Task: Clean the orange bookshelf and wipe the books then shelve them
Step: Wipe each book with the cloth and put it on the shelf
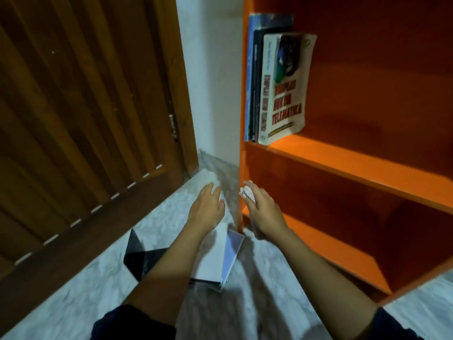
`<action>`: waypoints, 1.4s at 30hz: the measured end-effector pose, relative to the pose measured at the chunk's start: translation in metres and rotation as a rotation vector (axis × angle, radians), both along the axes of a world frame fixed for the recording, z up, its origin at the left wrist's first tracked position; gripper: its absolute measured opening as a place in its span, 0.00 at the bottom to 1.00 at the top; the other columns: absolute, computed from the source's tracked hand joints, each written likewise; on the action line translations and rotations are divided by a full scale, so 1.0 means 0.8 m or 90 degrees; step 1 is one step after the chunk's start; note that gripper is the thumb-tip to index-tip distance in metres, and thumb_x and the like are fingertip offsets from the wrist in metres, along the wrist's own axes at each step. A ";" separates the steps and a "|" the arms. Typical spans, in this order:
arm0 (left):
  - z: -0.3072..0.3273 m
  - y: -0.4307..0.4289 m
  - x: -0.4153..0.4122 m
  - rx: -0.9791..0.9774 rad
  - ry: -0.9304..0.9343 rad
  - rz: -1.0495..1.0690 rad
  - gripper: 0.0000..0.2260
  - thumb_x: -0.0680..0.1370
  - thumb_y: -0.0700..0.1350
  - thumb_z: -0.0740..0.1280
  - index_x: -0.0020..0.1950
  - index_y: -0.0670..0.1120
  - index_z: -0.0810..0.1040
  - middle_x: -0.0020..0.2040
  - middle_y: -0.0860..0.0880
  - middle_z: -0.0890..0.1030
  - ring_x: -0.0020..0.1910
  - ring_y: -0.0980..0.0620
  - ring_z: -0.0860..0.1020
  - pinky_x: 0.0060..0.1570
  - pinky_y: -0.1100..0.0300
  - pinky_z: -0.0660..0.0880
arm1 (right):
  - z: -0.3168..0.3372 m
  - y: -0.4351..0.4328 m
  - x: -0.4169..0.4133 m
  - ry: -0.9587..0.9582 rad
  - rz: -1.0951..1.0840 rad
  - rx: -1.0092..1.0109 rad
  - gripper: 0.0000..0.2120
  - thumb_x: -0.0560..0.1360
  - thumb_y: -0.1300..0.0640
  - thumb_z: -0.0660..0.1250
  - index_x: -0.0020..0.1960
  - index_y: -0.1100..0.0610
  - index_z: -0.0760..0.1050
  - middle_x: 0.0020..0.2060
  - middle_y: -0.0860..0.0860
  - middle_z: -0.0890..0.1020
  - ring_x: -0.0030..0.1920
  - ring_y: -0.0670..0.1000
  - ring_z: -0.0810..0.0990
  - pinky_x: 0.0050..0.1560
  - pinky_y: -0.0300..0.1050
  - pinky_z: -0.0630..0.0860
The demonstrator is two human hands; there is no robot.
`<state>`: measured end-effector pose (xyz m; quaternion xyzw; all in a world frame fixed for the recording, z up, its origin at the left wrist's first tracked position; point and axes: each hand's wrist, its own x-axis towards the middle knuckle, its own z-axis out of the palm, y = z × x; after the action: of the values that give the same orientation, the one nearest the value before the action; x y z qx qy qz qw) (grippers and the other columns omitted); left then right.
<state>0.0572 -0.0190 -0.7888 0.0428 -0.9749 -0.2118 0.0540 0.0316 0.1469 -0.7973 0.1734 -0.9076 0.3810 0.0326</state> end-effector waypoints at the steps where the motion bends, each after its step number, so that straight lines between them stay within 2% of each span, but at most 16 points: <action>1: -0.025 -0.010 0.005 0.009 -0.049 0.018 0.21 0.82 0.47 0.55 0.75 0.45 0.60 0.76 0.44 0.56 0.75 0.46 0.55 0.69 0.53 0.60 | -0.024 -0.005 0.005 -0.029 0.012 -0.003 0.21 0.81 0.47 0.56 0.73 0.46 0.62 0.71 0.51 0.68 0.69 0.54 0.67 0.64 0.52 0.68; 6: -0.144 -0.061 0.020 0.057 -0.258 0.110 0.21 0.82 0.47 0.56 0.74 0.43 0.61 0.73 0.42 0.61 0.71 0.42 0.63 0.66 0.51 0.64 | -0.130 -0.031 0.009 -0.197 0.034 0.030 0.20 0.81 0.47 0.55 0.73 0.47 0.63 0.71 0.51 0.68 0.69 0.55 0.68 0.65 0.50 0.68; 8: -0.185 -0.080 0.023 0.066 -0.309 0.149 0.19 0.81 0.46 0.57 0.71 0.42 0.64 0.70 0.40 0.65 0.67 0.41 0.67 0.63 0.52 0.66 | -0.170 -0.043 0.004 -0.246 0.039 0.035 0.19 0.81 0.47 0.56 0.71 0.45 0.65 0.69 0.51 0.71 0.66 0.55 0.71 0.63 0.50 0.69; 11: -0.248 -0.106 0.027 0.066 -0.373 0.153 0.20 0.81 0.46 0.57 0.72 0.41 0.62 0.70 0.38 0.63 0.67 0.39 0.66 0.62 0.50 0.67 | -0.229 -0.063 0.001 -0.295 0.029 0.040 0.18 0.82 0.53 0.56 0.71 0.53 0.67 0.64 0.52 0.75 0.64 0.53 0.73 0.58 0.37 0.67; 12: -0.266 -0.112 0.028 0.080 -0.382 0.159 0.20 0.82 0.46 0.56 0.72 0.41 0.61 0.70 0.37 0.63 0.67 0.38 0.67 0.62 0.49 0.68 | -0.246 -0.069 0.000 -0.313 0.024 0.041 0.18 0.82 0.53 0.57 0.71 0.54 0.66 0.63 0.53 0.75 0.63 0.53 0.74 0.56 0.36 0.66; 14: -0.303 -0.127 0.028 0.120 -0.397 0.191 0.22 0.81 0.52 0.55 0.72 0.42 0.61 0.69 0.36 0.64 0.65 0.36 0.68 0.61 0.47 0.70 | -0.277 -0.080 -0.001 -0.348 0.036 0.052 0.20 0.81 0.50 0.56 0.72 0.53 0.64 0.64 0.55 0.75 0.63 0.55 0.74 0.58 0.43 0.69; 15: -0.319 -0.133 0.026 0.142 -0.399 0.206 0.26 0.79 0.56 0.54 0.72 0.44 0.61 0.69 0.36 0.64 0.65 0.36 0.68 0.62 0.45 0.70 | -0.292 -0.085 -0.001 -0.362 0.042 0.050 0.21 0.81 0.50 0.56 0.73 0.53 0.62 0.64 0.55 0.74 0.63 0.56 0.73 0.60 0.45 0.68; 17: -0.350 -0.144 0.023 0.202 -0.385 0.233 0.30 0.77 0.61 0.53 0.73 0.44 0.60 0.69 0.36 0.65 0.64 0.36 0.69 0.60 0.42 0.72 | -0.314 -0.095 0.000 -0.368 0.025 0.026 0.20 0.82 0.53 0.55 0.73 0.55 0.62 0.65 0.57 0.73 0.64 0.57 0.72 0.60 0.42 0.66; 19: -0.355 -0.142 0.020 0.263 -0.357 0.253 0.27 0.80 0.55 0.57 0.74 0.44 0.58 0.70 0.38 0.66 0.65 0.38 0.70 0.61 0.44 0.72 | -0.328 -0.104 0.001 -0.352 -0.023 -0.016 0.20 0.82 0.55 0.56 0.72 0.57 0.64 0.64 0.57 0.74 0.62 0.58 0.73 0.58 0.43 0.67; 21: -0.353 -0.135 0.017 0.315 -0.322 0.269 0.24 0.81 0.49 0.58 0.74 0.43 0.57 0.70 0.41 0.67 0.65 0.42 0.70 0.60 0.52 0.71 | -0.335 -0.111 -0.001 -0.355 -0.066 -0.052 0.22 0.81 0.55 0.59 0.73 0.57 0.63 0.65 0.57 0.74 0.64 0.57 0.72 0.60 0.43 0.68; 24: -0.359 -0.121 0.018 0.338 -0.257 0.308 0.22 0.80 0.45 0.60 0.72 0.42 0.61 0.66 0.42 0.71 0.62 0.43 0.72 0.53 0.58 0.68 | -0.338 -0.114 -0.006 -0.385 -0.099 -0.104 0.25 0.79 0.56 0.63 0.73 0.59 0.63 0.68 0.55 0.72 0.67 0.53 0.71 0.57 0.30 0.64; 26: -0.358 -0.114 0.021 0.344 -0.226 0.333 0.21 0.80 0.46 0.62 0.70 0.42 0.63 0.65 0.43 0.73 0.60 0.45 0.74 0.50 0.58 0.69 | -0.337 -0.112 -0.007 -0.387 -0.100 -0.118 0.24 0.79 0.57 0.64 0.73 0.59 0.64 0.69 0.53 0.71 0.68 0.52 0.70 0.55 0.29 0.63; 29: -0.357 -0.105 0.029 0.318 -0.209 0.339 0.20 0.79 0.49 0.63 0.68 0.43 0.65 0.61 0.44 0.75 0.56 0.46 0.76 0.47 0.56 0.72 | -0.339 -0.107 -0.003 -0.402 -0.116 -0.118 0.24 0.79 0.55 0.63 0.73 0.55 0.64 0.69 0.51 0.72 0.66 0.53 0.72 0.59 0.37 0.67; 33: -0.352 -0.090 0.045 0.305 -0.169 0.363 0.22 0.78 0.49 0.64 0.69 0.43 0.65 0.62 0.43 0.75 0.58 0.45 0.76 0.52 0.52 0.75 | -0.343 -0.103 0.010 -0.432 -0.134 -0.151 0.24 0.78 0.54 0.64 0.73 0.52 0.65 0.69 0.49 0.71 0.68 0.53 0.71 0.67 0.48 0.68; 38: -0.348 -0.076 0.058 0.280 -0.161 0.371 0.26 0.77 0.51 0.65 0.71 0.44 0.63 0.65 0.43 0.73 0.60 0.43 0.75 0.56 0.47 0.74 | -0.342 -0.097 0.024 -0.458 -0.151 -0.201 0.23 0.78 0.56 0.64 0.72 0.54 0.66 0.71 0.50 0.69 0.70 0.51 0.68 0.70 0.48 0.64; 42: -0.341 -0.076 0.060 0.263 -0.146 0.378 0.28 0.76 0.51 0.66 0.73 0.45 0.62 0.67 0.44 0.72 0.62 0.44 0.74 0.58 0.48 0.74 | -0.342 -0.098 0.032 -0.469 -0.156 -0.262 0.23 0.78 0.58 0.64 0.72 0.52 0.66 0.70 0.49 0.70 0.68 0.46 0.68 0.70 0.47 0.65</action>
<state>0.1049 -0.0794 -1.0617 0.3568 -0.8566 -0.3727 -0.0059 0.0575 0.0685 -1.0708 -0.0933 -0.7774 0.5838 -0.2146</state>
